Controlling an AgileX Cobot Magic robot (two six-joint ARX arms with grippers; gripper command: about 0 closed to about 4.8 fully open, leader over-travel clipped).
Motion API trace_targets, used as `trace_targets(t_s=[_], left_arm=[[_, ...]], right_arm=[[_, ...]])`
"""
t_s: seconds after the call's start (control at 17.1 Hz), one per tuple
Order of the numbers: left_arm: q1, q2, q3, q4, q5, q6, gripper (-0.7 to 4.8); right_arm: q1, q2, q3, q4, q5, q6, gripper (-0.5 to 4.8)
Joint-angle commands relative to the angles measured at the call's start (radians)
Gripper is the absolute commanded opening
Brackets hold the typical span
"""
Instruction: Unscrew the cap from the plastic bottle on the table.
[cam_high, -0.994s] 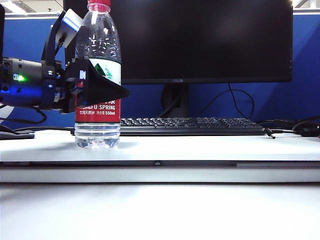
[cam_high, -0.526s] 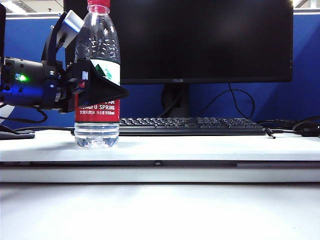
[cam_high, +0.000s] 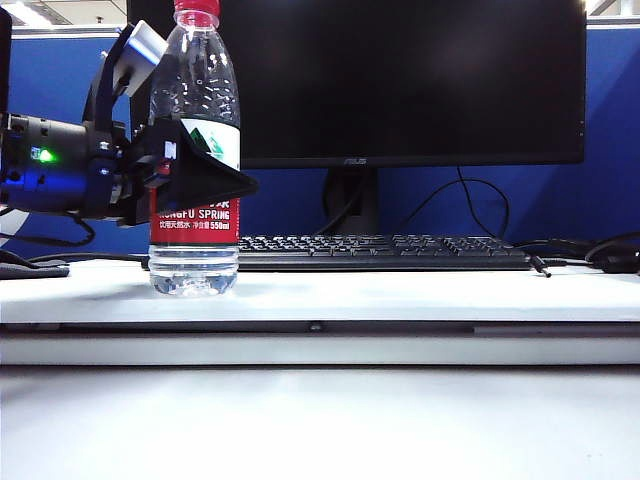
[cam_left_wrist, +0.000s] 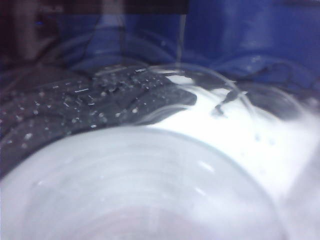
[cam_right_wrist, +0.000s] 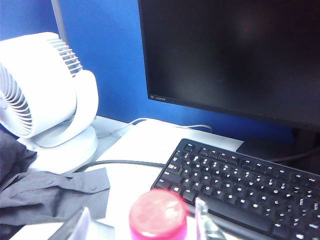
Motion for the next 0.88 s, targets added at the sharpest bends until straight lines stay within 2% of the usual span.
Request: trace_targets(t_s=[0.06, 0.47, 0.53, 0.82, 0.88], left_arm=[[-0.006, 0.001, 0.001, -0.005, 0.000, 0.001, 3.26], [-0.015, 0.001, 0.001, -0.005, 0.001, 0.001, 3.26], [-0.015, 0.001, 0.001, -0.005, 0.000, 0.001, 3.26], [-0.015, 0.001, 0.001, -0.005, 0.000, 0.002, 3.26], [-0.015, 0.001, 0.002, -0.005, 0.000, 0.002, 3.26]], right_arm=[[0.001, 0.028, 0.003, 0.040, 0.001, 0.005, 2.74], [-0.027, 0.041, 0.004, 0.065, 0.002, 0.006, 2.60], [-0.041, 0.041, 0.004, 0.064, -0.002, 0.024, 2.09], [-0.056, 0.041, 0.004, 0.063, -0.029, 0.024, 1.95], [-0.056, 0.041, 0.004, 0.059, -0.044, 0.024, 1.49]])
